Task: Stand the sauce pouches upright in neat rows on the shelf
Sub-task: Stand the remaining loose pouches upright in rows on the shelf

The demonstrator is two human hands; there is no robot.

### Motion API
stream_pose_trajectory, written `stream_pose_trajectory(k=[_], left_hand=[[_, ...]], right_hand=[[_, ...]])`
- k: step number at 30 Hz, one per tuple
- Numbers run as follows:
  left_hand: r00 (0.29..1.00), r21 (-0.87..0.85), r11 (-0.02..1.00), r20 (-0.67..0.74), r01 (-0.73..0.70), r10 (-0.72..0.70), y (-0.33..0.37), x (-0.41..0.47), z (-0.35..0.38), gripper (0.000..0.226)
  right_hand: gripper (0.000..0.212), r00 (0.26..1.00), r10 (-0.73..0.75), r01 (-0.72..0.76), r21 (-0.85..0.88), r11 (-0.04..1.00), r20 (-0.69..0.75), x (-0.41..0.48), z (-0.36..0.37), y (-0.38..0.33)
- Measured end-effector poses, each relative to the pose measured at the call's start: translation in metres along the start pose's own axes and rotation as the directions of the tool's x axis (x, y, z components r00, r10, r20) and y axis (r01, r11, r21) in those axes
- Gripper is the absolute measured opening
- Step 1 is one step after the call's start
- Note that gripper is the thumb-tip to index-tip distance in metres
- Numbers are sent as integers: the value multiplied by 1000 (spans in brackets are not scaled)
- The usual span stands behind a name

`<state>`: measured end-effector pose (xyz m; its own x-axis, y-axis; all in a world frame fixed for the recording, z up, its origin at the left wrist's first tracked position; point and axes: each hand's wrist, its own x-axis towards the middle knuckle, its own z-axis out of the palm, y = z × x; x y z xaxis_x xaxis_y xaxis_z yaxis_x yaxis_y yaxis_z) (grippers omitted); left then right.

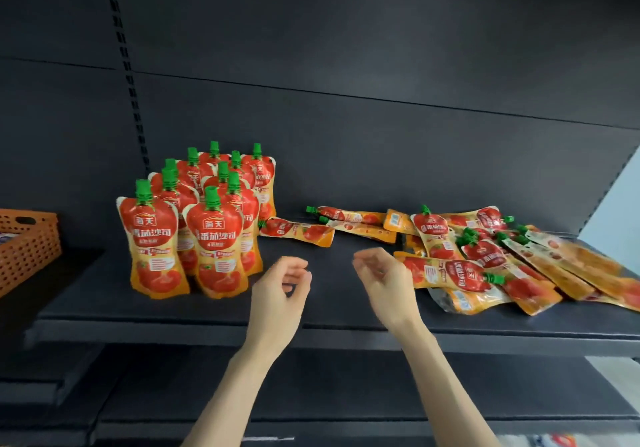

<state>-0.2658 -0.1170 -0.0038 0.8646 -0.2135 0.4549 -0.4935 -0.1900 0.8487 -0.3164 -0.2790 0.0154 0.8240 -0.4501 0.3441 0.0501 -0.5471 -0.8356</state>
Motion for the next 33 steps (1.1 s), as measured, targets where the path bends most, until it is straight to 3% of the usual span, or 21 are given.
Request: stream_pose_trajectory(k=[9,12,15,18,21,25,28,33], left_hand=[[967,101,962,-18,253,-253,-25,76,76,17],[912,90,908,-92,408,-401,-51,100,94,26],[849,202,829,-215,522,-482,-64,122,105,46],[848,317,789,-272,526,-456,-67,140,109,62],[835,407,731,-210,548,-509,-76,152,116,77],[883,503,733,-168,459,-438,-86,145,126,68],[895,509,739,-189,442,-405,-89,140,126,54],[924,573,727,-193,379,-329,-89,138,126,38]], right_hand=[[14,998,-16,21,-86,996,58,96,-14,42],[15,997,4,3,-92,996,72,129,-4,58],[18,992,29,-10,-143,990,127,162,7,70],[24,987,25,14,-238,971,158,195,16,79],[38,972,12,74,-356,931,234,218,26,85],[62,940,86,106,-521,847,331,233,32,95],[56,942,66,118,-509,852,328,235,30,104],[27,935,-54,219,-450,866,351,225,20,109]])
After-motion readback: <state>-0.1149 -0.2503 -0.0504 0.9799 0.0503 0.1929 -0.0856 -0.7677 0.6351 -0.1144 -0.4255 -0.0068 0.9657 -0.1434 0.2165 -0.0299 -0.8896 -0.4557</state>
